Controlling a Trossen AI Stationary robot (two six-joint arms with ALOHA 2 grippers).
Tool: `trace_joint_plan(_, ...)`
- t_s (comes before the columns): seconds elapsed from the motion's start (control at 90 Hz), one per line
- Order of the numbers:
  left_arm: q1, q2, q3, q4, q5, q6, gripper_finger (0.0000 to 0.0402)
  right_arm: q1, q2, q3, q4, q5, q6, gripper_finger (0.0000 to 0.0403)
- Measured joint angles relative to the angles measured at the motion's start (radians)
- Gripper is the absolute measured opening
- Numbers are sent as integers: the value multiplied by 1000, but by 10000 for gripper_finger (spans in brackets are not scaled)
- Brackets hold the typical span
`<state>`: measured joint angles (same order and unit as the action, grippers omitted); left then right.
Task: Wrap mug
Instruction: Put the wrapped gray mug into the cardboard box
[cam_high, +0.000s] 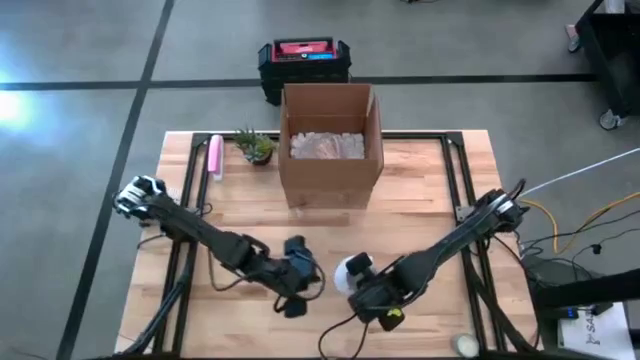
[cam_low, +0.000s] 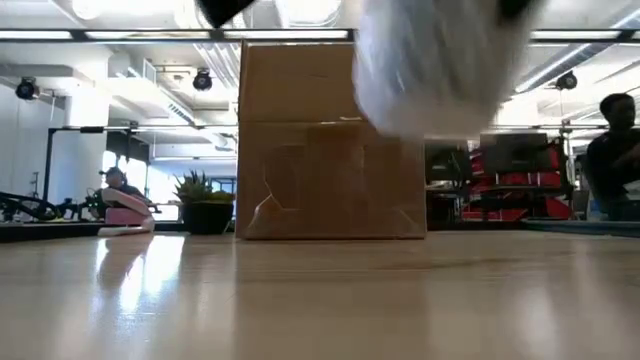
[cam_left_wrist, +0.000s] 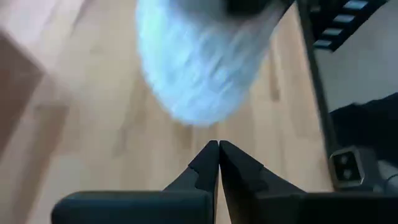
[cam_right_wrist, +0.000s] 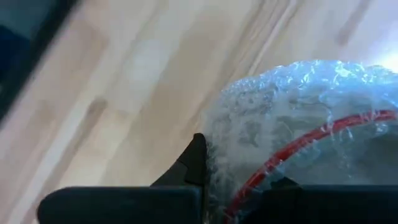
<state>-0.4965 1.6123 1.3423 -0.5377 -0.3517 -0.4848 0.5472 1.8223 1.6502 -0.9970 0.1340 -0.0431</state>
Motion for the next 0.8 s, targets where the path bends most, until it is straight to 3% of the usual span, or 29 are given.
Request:
trace_joint_plan(0.233, 2, -120, -76, -45, -57, -14, 0, -78, -162, 100, -8, 71, -74, 7)
trace_joint_plan(0.444, 4, -191, -216, 72, -85, -30, 0, -202, -280, 205, 48, 96, -187, 7)
trace_joint_plan(0.644, 11, -207, -326, 206, -79, -23, 0, -408, -299, 339, 135, 102, -288, 7)
trace_joint_plan(0.8, 25, -207, -350, 220, -77, -25, 0, -656, -247, 394, 181, 65, -256, 7)
